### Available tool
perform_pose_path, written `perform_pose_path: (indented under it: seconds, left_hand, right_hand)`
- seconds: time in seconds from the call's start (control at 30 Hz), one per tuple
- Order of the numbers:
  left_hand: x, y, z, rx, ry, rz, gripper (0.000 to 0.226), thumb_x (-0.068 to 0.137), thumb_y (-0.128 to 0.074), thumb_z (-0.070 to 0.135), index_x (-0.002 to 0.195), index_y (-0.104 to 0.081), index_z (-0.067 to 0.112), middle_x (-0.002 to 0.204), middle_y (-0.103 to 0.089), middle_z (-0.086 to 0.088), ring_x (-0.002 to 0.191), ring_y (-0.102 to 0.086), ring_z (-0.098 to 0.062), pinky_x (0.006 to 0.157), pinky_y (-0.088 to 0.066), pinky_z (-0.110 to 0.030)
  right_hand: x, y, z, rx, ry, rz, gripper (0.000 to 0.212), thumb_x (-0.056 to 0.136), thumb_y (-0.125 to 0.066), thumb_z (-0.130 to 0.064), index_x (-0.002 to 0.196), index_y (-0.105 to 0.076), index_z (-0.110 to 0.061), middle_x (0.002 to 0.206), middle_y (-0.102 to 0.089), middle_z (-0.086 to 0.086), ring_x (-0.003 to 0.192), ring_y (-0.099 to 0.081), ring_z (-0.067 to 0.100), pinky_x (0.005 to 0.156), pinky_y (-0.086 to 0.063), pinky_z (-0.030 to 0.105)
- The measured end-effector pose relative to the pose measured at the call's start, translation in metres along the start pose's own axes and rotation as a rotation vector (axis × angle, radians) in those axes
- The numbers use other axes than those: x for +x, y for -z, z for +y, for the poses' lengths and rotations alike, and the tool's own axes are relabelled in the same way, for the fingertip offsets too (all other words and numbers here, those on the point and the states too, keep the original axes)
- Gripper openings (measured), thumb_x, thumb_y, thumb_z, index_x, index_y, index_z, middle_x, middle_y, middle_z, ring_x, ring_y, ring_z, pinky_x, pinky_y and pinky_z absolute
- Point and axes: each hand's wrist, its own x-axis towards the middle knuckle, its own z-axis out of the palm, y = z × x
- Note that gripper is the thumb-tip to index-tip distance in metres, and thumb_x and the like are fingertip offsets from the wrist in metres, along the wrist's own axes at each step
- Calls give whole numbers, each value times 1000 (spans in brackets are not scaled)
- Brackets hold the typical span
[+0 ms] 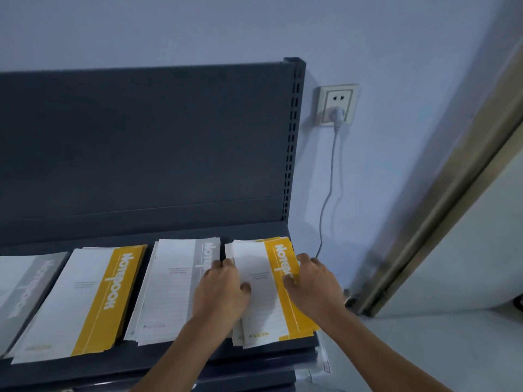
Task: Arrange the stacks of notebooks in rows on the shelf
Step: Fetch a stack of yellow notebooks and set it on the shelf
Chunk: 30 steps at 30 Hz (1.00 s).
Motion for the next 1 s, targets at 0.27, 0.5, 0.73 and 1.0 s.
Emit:
perform_pose_path:
  seconds: [0.27,0.5,0.73,1.0]
  left_hand:
    - [-1,23,-20,-29,9,81,42,94,-61,42,128,-51,20,116,-58,4,101,-61,-17,75,-54,-30]
    - [-2,71,-83,-95,82,167,39,96,-57,42,130,-55,23,116,-65,8,94,-65,-11,77,-57,-33]
    - [-35,134,-191,-108,257,246,30,94,-57,41,121,-61,29,96,-63,18,83,-62,-8,73,-52,-32]
    - [-111,224,-369,-95,464,334,25,94,-54,39,115,-61,27,98,-64,13,85,-63,-11,77,-54,-33]
  right_hand:
    - [4,8,-18,-114,88,98,39,99,-48,-40,130,-50,-17,122,-56,2,114,-53,23,85,-49,34]
    - [11,-1,-97,-55,333,85,32,96,-52,-33,125,-55,-20,119,-56,0,111,-55,21,84,-49,32]
    - [-24,-52,-230,44,592,-152,29,98,-49,-34,125,-56,-26,123,-56,-6,113,-58,15,89,-51,35]
    - [-98,-121,-422,58,897,-309,28,98,-50,-35,124,-57,-27,121,-58,-9,99,-61,14,82,-50,32]
